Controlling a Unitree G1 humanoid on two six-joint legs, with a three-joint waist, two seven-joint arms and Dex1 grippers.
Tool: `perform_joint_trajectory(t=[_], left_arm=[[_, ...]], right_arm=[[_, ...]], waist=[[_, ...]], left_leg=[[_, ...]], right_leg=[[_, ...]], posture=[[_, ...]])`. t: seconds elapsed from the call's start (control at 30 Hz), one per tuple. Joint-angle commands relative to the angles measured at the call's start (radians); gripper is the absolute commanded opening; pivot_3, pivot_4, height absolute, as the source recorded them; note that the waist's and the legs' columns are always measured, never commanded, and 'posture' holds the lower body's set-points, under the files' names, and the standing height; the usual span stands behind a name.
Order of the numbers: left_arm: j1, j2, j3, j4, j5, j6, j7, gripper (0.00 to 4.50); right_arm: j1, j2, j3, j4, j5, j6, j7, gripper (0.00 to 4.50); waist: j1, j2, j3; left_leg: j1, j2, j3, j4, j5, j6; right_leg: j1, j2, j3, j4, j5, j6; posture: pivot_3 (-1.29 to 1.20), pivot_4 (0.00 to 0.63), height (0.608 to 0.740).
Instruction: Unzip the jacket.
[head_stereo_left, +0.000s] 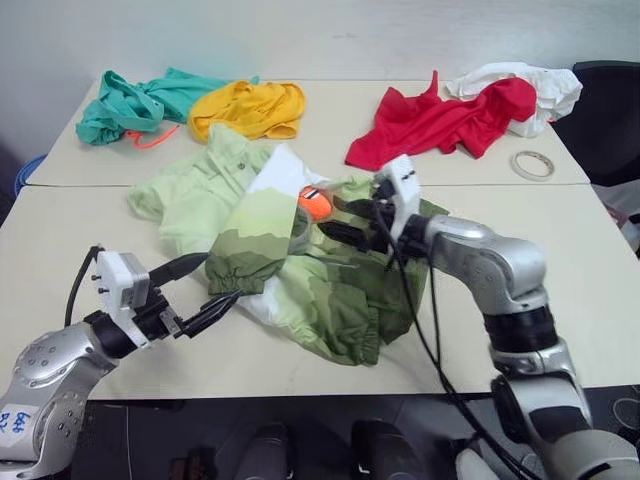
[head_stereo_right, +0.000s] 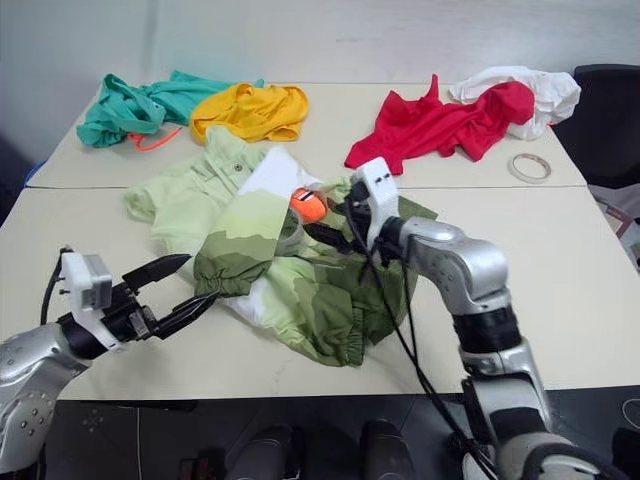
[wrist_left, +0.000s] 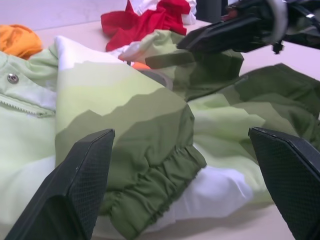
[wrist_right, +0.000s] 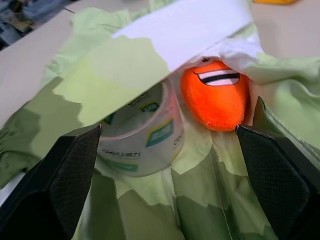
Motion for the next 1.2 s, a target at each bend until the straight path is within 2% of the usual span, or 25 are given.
perform_joint_trajectory(t=[0.03,0.13,0.27,0.57,0.67,1.03,1.1,1.2], left_arm=[[0.034,-0.003,0.063,-0.078,-0.023,0.005,0.035,4.5],[0.089,-0.015,0.128,-0.1,-0.04,0.001,0.05,4.5],[0.116,-0.028,0.129,-0.109,-0.033,-0.009,0.053,4.5],[0.091,-0.049,0.083,-0.116,-0.015,-0.015,0.078,4.5],[0.081,-0.043,0.079,-0.11,0.003,-0.035,0.072,4.5],[0.076,-0.056,0.059,-0.101,0.01,-0.043,0.073,4.5],[0.074,-0.057,0.054,-0.099,0.015,-0.046,0.075,4.5],[0.067,-0.059,0.047,-0.093,0.018,-0.051,0.074,4.5]], right_arm=[[-0.037,0.04,-0.036,0.054,-0.032,-0.01,-0.045,4.46],[-0.07,0.101,-0.046,0.1,-0.026,0.02,-0.051,4.46],[-0.108,0.163,-0.068,0.13,-0.012,0.082,-0.063,4.46],[-0.141,0.179,-0.014,0.273,-0.129,0.05,-0.056,4.46],[-0.153,0.166,-0.026,0.287,-0.143,0.053,-0.046,3.96],[-0.157,0.116,-0.037,0.255,-0.128,0.13,0.046,0.33],[-0.153,0.11,-0.038,0.253,-0.131,0.121,0.056,0.04],[-0.143,0.091,-0.06,0.224,-0.105,0.089,0.111,0.04]], waist=[[0.002,0.0,0.0],[-0.001,0.0,0.0],[-0.002,0.0,0.0],[-0.002,0.0,0.0],[-0.003,0.0,0.0],[-0.007,0.0,0.0],[-0.006,0.0,0.0],[-0.003,0.0,0.0]], left_leg=[[0.0,0.0,0.0,0.0,0.0,0.0],[0.0,0.0,0.0,0.0,0.001,0.0],[0.001,0.001,0.002,-0.001,0.001,0.0],[0.001,0.0,0.002,-0.001,0.001,0.0],[0.001,0.0,0.004,-0.002,0.001,0.0],[0.001,0.001,0.007,-0.003,0.0,0.0],[0.001,0.001,0.007,-0.003,0.0,0.0],[0.0,0.001,0.007,-0.003,0.0,0.0]], right_leg=[[0.0,0.0,0.0,0.0,0.0,0.0],[0.0,0.0,0.001,0.002,0.0,0.0],[-0.002,0.001,0.001,0.003,0.0,0.0],[-0.003,0.0,0.002,0.004,0.0,0.0],[-0.005,0.001,0.003,0.006,0.0,0.0],[-0.007,0.0,0.004,0.006,0.0,0.0],[-0.007,0.0,0.004,0.006,0.0,0.0],[-0.007,0.0,0.004,0.006,0.0,0.0]], posture=[[0.0,0.15,0.74],[0.0,0.15,0.74],[0.0,0.15,0.74],[0.0,0.15,0.74],[0.0,0.15,0.74],[0.0,0.15,0.74],[0.0,0.15,0.74],[0.0,0.15,0.74]])
